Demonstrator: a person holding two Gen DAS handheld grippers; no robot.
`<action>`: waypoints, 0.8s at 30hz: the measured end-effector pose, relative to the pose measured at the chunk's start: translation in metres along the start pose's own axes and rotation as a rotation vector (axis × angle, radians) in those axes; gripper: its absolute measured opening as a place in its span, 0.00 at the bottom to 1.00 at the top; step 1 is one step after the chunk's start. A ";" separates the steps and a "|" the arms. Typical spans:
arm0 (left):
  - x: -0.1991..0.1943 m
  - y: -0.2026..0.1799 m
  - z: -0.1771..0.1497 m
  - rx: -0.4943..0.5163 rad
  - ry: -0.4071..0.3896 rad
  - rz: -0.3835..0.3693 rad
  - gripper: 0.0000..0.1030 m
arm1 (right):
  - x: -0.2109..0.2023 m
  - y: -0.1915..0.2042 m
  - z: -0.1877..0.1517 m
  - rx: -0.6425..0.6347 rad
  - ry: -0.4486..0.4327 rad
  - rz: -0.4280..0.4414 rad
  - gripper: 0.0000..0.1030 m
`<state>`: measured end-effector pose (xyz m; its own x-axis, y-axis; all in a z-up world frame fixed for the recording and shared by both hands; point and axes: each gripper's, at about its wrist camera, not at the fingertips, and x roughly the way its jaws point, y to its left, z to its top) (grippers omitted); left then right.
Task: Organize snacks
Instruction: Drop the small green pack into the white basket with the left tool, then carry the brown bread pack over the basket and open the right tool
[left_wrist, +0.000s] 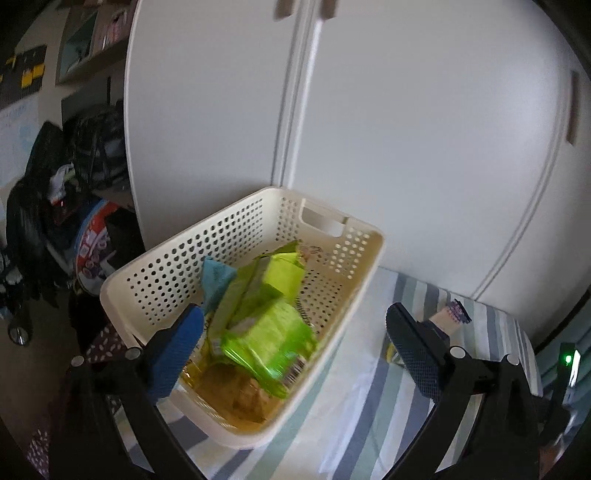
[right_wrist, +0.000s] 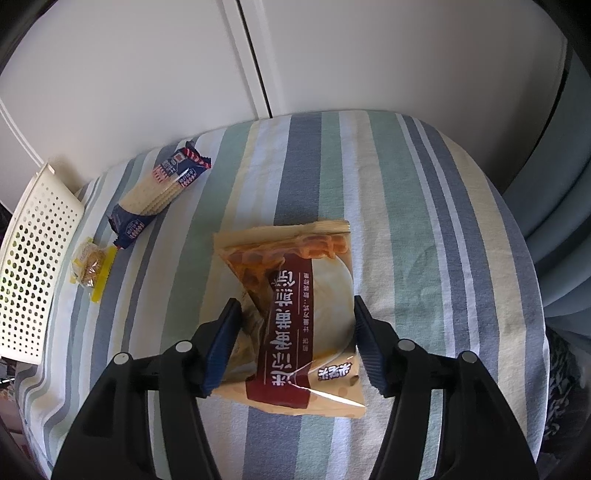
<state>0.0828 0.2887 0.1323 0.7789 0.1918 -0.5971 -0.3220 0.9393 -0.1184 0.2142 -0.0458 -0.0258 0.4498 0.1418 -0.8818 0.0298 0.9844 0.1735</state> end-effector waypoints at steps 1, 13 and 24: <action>-0.003 -0.005 -0.003 0.012 -0.015 0.000 0.97 | -0.001 -0.002 0.000 0.006 -0.002 0.013 0.52; -0.013 -0.058 -0.044 0.201 -0.095 -0.018 0.97 | -0.019 -0.016 0.002 0.063 -0.054 0.128 0.44; 0.007 -0.083 -0.075 0.293 0.021 -0.153 0.97 | -0.065 0.004 0.002 0.047 -0.157 0.354 0.44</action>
<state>0.0745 0.1904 0.0785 0.7937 0.0394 -0.6070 -0.0312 0.9992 0.0240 0.1871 -0.0512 0.0330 0.5707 0.4503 -0.6866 -0.1122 0.8711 0.4781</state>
